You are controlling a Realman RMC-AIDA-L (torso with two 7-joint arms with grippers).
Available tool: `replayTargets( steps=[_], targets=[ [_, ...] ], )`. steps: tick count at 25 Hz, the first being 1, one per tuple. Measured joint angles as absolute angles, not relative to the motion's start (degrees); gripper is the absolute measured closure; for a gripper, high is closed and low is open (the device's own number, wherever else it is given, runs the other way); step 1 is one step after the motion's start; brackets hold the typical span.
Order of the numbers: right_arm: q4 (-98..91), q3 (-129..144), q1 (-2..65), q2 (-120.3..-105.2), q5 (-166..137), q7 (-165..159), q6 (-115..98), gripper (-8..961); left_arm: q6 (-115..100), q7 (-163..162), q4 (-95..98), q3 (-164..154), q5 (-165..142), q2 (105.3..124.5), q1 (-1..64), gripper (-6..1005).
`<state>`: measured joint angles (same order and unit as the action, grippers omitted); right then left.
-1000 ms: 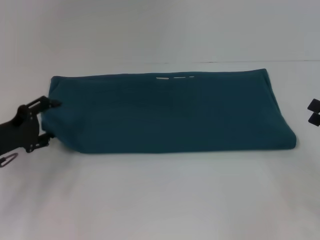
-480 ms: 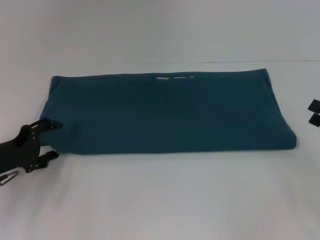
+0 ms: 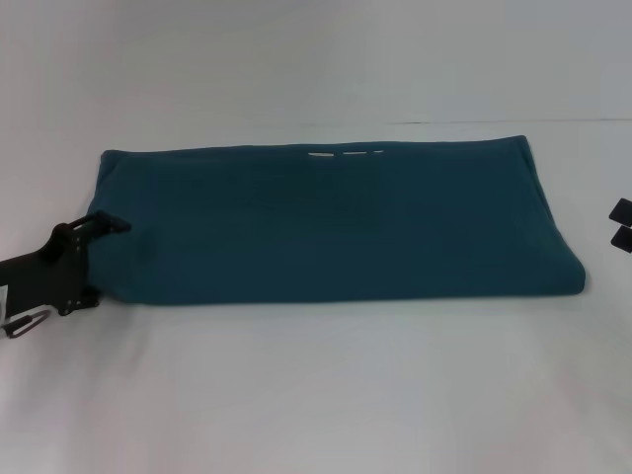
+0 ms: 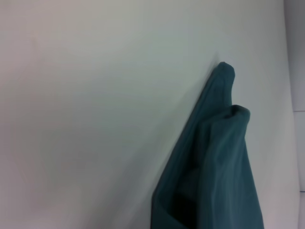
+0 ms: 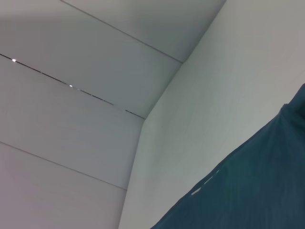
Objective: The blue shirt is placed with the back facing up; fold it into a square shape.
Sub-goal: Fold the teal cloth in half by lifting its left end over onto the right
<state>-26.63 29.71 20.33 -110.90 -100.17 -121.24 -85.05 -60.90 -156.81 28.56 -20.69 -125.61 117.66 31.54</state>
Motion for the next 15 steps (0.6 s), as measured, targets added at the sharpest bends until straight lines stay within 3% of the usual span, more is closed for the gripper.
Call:
replayTargets(
  steps=[15],
  targets=[
    [-26.6,29.7,19.8,-110.92,-99.9,-121.3,-85.5,311,-62.1,-154.0,29.0,-23.2,-125.6,117.74,32.3,160]
  ],
)
